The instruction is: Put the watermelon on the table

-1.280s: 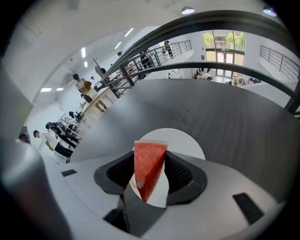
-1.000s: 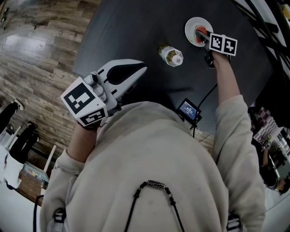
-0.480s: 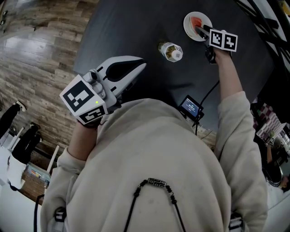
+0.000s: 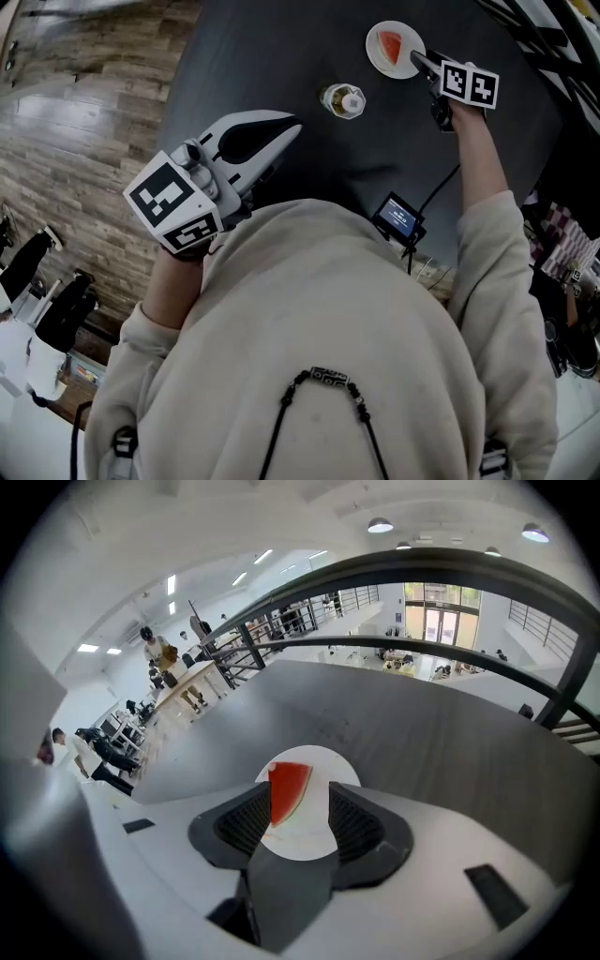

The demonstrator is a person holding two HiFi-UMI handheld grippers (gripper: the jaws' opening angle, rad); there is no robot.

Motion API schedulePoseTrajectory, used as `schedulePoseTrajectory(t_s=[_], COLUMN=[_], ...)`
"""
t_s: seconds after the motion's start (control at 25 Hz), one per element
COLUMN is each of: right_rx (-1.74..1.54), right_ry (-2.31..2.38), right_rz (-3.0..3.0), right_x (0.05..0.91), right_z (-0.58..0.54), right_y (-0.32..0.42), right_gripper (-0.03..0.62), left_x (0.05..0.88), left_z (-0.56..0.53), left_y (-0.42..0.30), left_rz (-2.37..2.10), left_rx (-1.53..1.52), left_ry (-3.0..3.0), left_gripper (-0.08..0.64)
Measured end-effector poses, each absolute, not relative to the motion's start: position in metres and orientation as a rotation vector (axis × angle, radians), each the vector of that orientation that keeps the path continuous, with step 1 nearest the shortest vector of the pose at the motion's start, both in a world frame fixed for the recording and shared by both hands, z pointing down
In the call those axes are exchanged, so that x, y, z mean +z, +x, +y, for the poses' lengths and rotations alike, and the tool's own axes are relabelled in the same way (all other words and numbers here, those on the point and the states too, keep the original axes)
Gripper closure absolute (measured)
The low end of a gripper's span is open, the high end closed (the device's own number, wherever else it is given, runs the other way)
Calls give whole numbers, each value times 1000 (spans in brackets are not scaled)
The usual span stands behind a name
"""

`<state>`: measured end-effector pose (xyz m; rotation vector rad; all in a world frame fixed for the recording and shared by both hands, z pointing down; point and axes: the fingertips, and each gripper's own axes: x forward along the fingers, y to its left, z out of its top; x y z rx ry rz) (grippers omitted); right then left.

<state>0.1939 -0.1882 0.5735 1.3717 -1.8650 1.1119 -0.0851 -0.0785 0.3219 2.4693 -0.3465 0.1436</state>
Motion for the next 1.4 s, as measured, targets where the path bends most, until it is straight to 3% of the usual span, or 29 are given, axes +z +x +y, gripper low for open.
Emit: schedulePoseTrajectory(t_s=[0.24,0.36,0.48,0.56,1.12,1.4], right_rx=[1122,1108,1054,1038,1018,800], right_ry=[1465,1499,1551,1576,1668,1698], right_rz=[-1950,-2050,-2129,-2148,-2458,-2404], right_x=[518,477,439,426,324,302], right_z=[-160,-133,-101,-77,33,56], right_y=[219,221,226,232,193,192], right_gripper=[399,441,550,568,575,577], left_x=[300,284,266,258,217,206], left_z=[-60,-45,-32,-27,-4,2], left_y=[-79,-75,-66,-58,-10,7], left_rz=[-300,-269,-235,-217,-32,65], left_rx=[149,160,164,157,121,69], left_ry=[2543,2593,2646,2671,2765,2730], left_gripper=[554,554,554,554,554,554])
